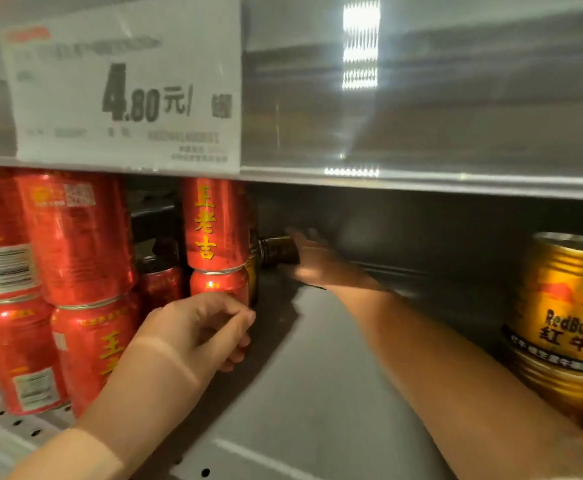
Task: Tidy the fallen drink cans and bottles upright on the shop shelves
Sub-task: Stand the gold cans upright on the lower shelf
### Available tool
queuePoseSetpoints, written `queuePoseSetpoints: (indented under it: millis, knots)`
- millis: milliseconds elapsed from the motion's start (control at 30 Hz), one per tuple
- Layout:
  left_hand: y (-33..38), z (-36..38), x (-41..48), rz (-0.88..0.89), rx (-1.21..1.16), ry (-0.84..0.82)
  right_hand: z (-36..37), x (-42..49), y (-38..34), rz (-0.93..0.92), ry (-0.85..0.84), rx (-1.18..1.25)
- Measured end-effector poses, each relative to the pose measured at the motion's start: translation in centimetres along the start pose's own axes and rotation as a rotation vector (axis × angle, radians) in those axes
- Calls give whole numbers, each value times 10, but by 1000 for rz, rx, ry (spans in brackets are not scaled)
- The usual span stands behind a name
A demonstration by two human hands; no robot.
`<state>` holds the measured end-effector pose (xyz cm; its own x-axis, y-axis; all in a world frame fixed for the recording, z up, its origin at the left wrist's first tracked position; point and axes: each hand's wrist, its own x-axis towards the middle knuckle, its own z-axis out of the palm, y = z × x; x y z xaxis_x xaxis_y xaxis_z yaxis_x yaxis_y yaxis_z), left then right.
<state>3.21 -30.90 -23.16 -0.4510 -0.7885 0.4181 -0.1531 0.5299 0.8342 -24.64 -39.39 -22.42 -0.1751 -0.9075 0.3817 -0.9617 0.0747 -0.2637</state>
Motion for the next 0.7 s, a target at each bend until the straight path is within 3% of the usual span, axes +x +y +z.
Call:
queuePoseSetpoints:
  millis: [300,500,700]
  knots:
    - [-11,13,11,-111,-75,-97,15,52,16,73,-131,-150]
    - [-6,14,6,-87,-52,-96,4,50,0,62,-88,-287]
    - [-8,10,-1,-20,-7,-108,3,30,-19,133,-97,-59]
